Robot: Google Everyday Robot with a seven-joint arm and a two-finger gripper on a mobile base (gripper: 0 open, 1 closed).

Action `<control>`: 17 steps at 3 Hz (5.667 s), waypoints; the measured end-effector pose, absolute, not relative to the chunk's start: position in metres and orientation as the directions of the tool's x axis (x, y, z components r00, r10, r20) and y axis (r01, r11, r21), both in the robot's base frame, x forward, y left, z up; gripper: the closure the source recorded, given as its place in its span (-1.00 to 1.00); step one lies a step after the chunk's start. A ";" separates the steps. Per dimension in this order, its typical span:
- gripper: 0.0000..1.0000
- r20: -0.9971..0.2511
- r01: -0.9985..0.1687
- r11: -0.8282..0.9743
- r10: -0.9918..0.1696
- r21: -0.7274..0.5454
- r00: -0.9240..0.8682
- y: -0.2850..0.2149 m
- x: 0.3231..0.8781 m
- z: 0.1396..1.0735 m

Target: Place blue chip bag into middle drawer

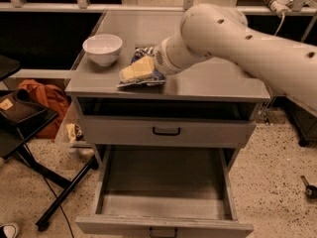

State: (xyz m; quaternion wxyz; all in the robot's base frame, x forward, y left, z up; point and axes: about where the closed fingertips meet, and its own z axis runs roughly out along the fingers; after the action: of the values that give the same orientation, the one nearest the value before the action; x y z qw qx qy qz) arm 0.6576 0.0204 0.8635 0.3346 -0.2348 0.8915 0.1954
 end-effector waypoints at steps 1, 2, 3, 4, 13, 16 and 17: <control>-1.00 -0.711 -0.480 0.855 -0.214 0.195 -0.670 0.035 0.680 0.854; -0.62 -0.724 -0.421 0.892 -0.182 0.163 -0.665 0.045 0.694 0.855; -0.15 -0.704 -0.362 0.918 -0.149 0.162 -0.694 0.051 0.699 0.850; 0.31 -0.674 -0.339 0.927 -0.147 0.161 -0.724 0.057 0.701 0.841; 1.00 -0.602 -0.601 0.637 -0.258 0.482 -0.756 0.004 0.472 0.797; 1.00 -0.588 -0.701 0.565 -0.411 0.435 -0.697 0.050 0.445 0.755; 1.00 -0.553 -0.666 0.608 -0.404 0.433 -0.729 0.033 0.453 0.713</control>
Offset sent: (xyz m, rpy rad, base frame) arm 0.0549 0.0328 -0.0082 0.0162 -0.0480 -0.3185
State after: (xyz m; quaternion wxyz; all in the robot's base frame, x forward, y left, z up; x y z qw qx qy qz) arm 0.4527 0.0329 0.7127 0.2045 -0.3063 0.8731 0.3196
